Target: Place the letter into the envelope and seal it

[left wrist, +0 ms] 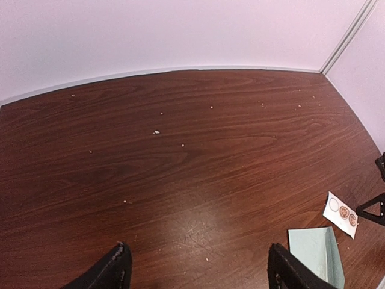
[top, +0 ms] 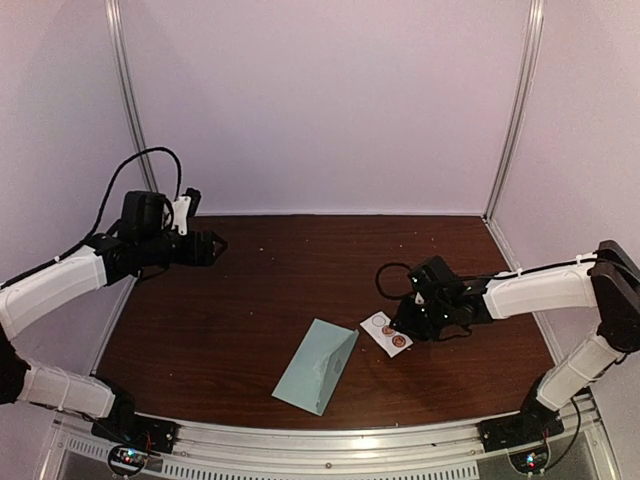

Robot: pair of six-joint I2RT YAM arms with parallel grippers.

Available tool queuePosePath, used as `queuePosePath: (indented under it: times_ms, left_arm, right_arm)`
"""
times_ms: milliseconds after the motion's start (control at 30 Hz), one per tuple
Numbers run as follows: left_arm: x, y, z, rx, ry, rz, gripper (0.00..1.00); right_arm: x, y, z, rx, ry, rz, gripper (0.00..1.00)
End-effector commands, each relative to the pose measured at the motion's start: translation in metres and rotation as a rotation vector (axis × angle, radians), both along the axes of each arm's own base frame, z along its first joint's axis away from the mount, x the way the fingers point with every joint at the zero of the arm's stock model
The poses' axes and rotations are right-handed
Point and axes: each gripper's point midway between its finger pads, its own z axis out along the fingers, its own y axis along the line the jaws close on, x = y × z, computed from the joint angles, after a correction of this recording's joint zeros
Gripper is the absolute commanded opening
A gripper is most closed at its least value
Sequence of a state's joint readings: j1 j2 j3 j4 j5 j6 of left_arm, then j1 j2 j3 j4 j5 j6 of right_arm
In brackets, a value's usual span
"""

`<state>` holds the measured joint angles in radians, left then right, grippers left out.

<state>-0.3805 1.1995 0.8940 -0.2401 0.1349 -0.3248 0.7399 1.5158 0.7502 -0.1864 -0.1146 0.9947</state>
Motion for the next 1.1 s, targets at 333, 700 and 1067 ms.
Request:
queuePosePath:
  times_ms: [333, 700, 1067]
  left_arm:
    - [-0.002, -0.004, 0.002, -0.005, -0.018, -0.033, 0.8]
    - [-0.002, -0.003, 0.001, -0.007, -0.017, -0.032, 0.8]
    - [-0.002, -0.004, -0.002, -0.005, -0.01, -0.034, 0.8]
  right_arm:
    - [0.018, 0.002, -0.012, 0.016, 0.003, -0.067, 0.28]
    - [0.022, 0.006, -0.017, 0.02, 0.004, -0.067, 0.22]
    - [0.022, 0.003, -0.026, -0.003, 0.016, -0.076, 0.16]
